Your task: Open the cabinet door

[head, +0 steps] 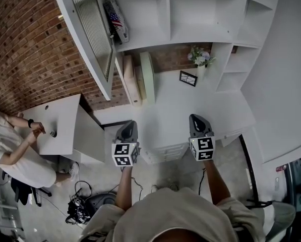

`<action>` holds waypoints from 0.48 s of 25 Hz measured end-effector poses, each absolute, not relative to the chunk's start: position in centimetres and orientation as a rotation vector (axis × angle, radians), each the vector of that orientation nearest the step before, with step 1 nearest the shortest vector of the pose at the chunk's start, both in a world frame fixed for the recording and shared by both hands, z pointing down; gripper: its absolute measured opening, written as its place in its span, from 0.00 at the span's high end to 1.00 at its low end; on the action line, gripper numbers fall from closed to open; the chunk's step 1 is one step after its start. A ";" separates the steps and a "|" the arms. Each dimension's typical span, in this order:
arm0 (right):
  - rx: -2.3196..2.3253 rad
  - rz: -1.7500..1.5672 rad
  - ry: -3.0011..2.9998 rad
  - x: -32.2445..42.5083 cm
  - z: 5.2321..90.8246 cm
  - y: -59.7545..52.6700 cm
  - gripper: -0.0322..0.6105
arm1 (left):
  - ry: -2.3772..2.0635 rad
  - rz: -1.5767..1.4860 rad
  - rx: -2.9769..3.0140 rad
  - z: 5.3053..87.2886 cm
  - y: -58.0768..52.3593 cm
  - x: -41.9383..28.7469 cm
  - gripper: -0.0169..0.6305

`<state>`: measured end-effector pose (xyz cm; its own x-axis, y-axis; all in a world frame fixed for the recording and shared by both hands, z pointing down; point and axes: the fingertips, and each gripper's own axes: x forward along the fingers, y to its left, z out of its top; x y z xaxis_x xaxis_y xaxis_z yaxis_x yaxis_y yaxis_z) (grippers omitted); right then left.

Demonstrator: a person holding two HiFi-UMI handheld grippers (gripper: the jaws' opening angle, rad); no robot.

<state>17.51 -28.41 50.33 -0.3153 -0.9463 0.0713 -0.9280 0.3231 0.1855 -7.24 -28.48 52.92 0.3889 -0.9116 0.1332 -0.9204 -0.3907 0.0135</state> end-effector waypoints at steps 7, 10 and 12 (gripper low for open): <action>1.695 -0.162 -2.428 16.6 50.9 -28.8 0.93 | -1.700 0.163 2.523 53.3 -28.4 -7.9 0.93; 1.686 -0.157 -2.430 16.3 51.0 -28.8 0.93 | -1.703 0.162 2.518 53.3 -28.3 -8.2 0.93; 1.680 -0.160 -2.431 16.2 51.1 -28.9 0.93 | -1.709 0.162 2.517 53.2 -28.3 -8.2 0.93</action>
